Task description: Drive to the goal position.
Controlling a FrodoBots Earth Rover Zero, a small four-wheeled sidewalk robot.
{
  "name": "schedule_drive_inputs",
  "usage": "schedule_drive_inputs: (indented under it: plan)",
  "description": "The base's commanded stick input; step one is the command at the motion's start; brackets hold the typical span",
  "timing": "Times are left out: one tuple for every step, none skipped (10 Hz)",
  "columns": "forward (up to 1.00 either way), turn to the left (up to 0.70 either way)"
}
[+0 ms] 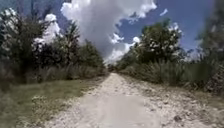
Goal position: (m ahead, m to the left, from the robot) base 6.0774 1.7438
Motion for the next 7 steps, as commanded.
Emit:
schedule_drive_inputs:
  plan:
    - [0.5, 0.0]
    - [0.5, 0.0]
    - [0.5, 0.0]
    - [0.5, 0.0]
    - [0.5, 0.0]
    - [0.5, 0.0]
    - [0.5, 0.39]
